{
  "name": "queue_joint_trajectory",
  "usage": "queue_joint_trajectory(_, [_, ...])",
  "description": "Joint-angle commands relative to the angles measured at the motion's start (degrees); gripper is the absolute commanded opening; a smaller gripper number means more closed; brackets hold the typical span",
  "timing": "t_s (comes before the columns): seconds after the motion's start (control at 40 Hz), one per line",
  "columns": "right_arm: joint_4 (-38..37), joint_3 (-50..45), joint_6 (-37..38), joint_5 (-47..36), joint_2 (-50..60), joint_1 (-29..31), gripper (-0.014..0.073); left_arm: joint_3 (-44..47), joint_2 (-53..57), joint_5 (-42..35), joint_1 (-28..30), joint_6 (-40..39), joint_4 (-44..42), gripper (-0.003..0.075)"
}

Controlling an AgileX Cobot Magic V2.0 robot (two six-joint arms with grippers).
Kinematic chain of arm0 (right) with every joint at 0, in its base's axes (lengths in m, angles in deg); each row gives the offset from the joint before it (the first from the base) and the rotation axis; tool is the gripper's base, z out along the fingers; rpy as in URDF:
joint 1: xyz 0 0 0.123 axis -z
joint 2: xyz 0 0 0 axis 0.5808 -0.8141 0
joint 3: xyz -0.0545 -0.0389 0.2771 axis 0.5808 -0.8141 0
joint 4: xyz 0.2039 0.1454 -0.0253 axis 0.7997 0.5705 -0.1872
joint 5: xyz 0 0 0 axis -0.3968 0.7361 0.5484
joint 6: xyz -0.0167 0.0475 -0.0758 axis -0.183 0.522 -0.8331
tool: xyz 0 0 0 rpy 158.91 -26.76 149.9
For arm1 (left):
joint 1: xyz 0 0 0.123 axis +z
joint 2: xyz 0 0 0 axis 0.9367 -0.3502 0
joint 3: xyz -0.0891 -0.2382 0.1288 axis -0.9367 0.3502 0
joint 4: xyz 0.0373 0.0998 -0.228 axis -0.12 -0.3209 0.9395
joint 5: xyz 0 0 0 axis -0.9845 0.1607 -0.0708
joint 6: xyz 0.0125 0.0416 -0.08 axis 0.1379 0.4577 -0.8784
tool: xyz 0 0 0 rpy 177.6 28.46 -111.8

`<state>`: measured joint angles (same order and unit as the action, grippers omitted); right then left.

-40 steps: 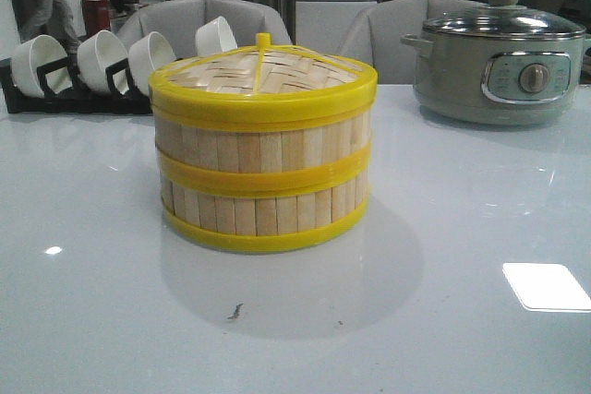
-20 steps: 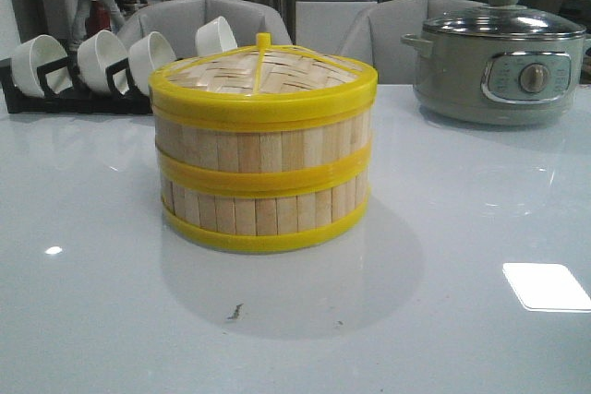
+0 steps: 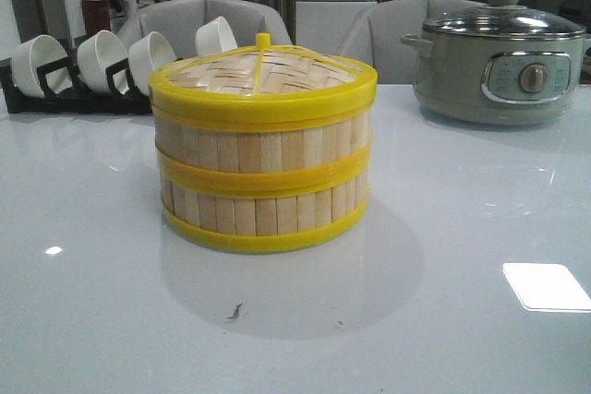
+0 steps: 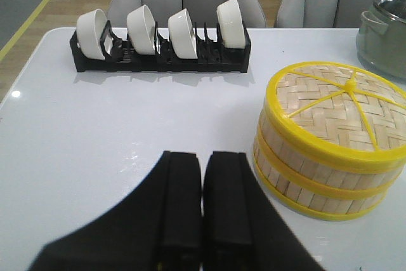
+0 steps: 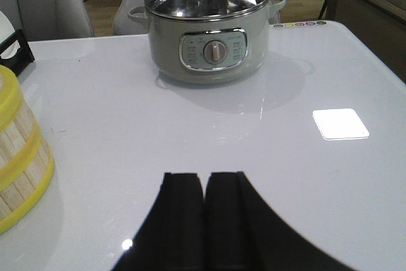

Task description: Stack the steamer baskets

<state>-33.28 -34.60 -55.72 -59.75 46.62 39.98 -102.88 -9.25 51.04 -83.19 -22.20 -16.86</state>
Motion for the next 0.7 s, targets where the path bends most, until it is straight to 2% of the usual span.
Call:
queue_joint_trajectory(0.0, [0.2, 1.7, -0.3, -5.4, -0.2, 0.3, 0.0076, -1.6, -0.7, -5.1, -0.4, -0.5, -0.1, 0.0085])
queue_joint_trajectory(0.38, [0.2, 1.7, -0.3, -5.4, -0.2, 0.3, 0.0076, -1.5, -0.7, -6.6, -0.4, -0.5, -1.8, 0.0085])
queue_joint_trajectory(0.53, [0.2, 1.7, -0.3, -5.4, -0.2, 0.3, 0.0076, 4.3, 0.5, -18.6, -0.1, -0.5, 0.7, 0.0085])
queue_joint_trajectory(0.68, [0.2, 1.7, -0.3, -5.4, -0.2, 0.3, 0.0076, 15.9, 5.9, -33.2, 2.6, -0.6, 3.5, 0.0085])
